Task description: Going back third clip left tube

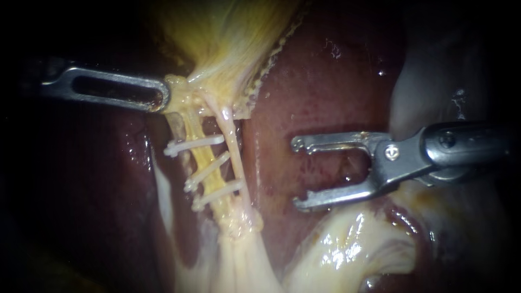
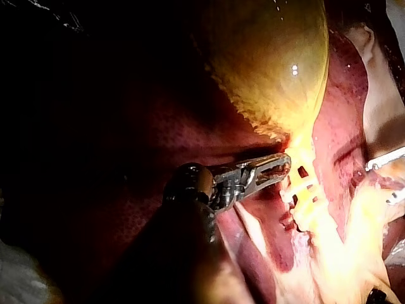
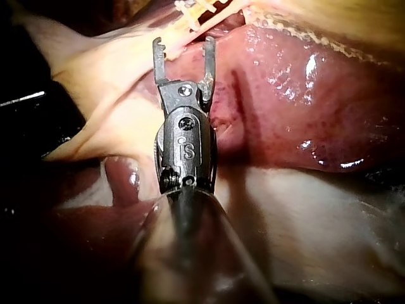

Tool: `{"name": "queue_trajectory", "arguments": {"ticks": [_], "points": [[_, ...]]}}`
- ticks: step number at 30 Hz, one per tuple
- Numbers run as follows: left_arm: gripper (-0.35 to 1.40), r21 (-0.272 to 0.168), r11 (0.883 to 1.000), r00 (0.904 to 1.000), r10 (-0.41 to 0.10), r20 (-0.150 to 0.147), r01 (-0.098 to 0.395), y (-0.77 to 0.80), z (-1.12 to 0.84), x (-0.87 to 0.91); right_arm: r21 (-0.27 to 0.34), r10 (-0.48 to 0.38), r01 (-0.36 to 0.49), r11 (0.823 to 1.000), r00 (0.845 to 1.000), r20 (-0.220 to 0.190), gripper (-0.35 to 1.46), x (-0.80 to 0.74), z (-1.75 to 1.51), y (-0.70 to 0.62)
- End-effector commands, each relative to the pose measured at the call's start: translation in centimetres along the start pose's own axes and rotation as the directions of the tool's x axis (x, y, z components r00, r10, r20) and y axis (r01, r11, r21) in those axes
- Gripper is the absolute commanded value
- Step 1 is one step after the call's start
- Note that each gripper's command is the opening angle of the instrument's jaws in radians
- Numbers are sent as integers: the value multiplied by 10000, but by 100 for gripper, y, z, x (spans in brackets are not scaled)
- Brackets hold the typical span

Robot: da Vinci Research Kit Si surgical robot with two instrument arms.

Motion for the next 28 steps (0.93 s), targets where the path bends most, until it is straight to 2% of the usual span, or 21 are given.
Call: {"name": "queue_trajectory", "arguments": {"ticks": [1, 5, 15, 28], "points": [[-35, -12, 10000, 10000, 1, 2, -1, 1, 2, 1, 14, 8, -8, 10000, 10000, 38, 50, -1, -2, 0], [-35, 4, 10000, 10000, 33, 29, -33, 2, 12, 6, 61, 10, -10, 10000, 10000, 36, 50, -2, -6, 0], [-35, 146, 9997, 9994, 194, -269, -190, 11, 55, 27, -60, 57, -56, 10000, 10000, 36, 50, 3, -17, 2], [-35, 176, 9996, 9992, 217, -324, -211, 17, 55, 26, -76, 66, -66, 9999, 10000, 36, 50, 5, -16, 0]]}}
